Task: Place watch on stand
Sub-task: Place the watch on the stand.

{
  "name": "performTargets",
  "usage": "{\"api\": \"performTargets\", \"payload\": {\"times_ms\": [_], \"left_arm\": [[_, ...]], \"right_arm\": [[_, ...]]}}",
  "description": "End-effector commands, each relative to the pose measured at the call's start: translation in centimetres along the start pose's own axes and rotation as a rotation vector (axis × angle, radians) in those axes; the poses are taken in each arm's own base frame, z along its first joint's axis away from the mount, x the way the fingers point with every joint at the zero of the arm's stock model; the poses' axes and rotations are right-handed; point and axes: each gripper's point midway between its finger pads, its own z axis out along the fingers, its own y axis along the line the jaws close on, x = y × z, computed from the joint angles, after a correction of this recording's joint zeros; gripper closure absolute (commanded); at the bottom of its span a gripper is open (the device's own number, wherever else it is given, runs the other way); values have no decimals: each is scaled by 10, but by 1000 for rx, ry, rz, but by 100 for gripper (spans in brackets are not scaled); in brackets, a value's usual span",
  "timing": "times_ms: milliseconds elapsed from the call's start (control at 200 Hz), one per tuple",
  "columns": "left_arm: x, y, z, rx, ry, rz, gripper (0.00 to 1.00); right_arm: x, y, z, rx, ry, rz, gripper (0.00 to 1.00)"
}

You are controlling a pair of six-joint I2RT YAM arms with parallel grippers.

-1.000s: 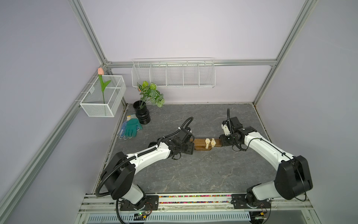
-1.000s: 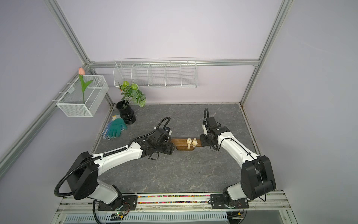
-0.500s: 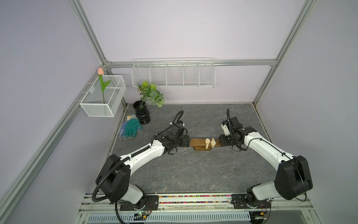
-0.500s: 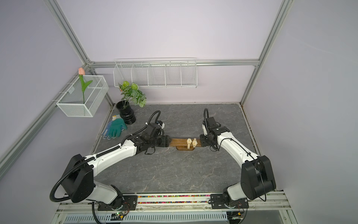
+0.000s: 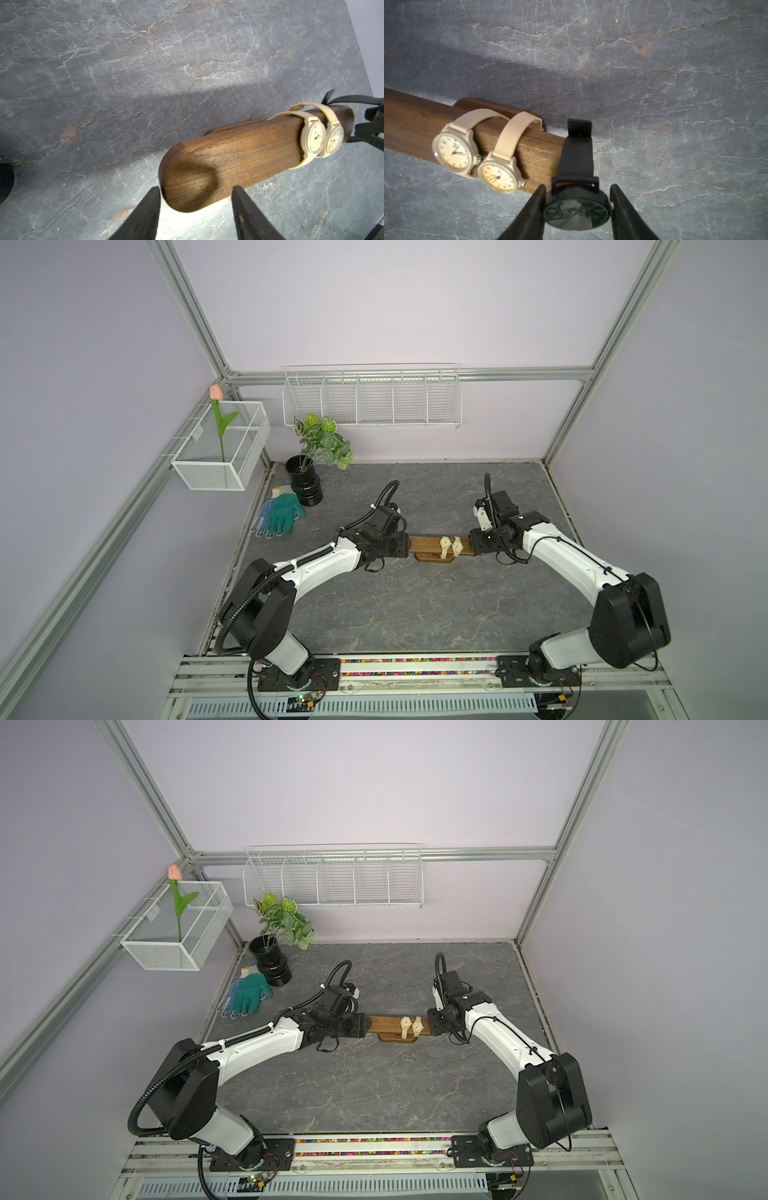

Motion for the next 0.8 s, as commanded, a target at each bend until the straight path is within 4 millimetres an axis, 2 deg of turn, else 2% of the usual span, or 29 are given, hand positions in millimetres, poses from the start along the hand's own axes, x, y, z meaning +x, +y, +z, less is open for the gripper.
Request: {"api": "performTargets", "payload": {"times_ms": [0, 535, 795], "left_arm": [[-3, -9, 4, 42, 5, 2, 46], [14, -3, 4, 46, 7, 5, 48], [13, -3, 4, 49, 2, -1, 48]], "right_arm": [[6, 6, 4, -15, 32, 5, 50], [9, 4, 6, -6, 37, 9, 47], [9, 5, 3, -16, 29, 15, 45]]}}
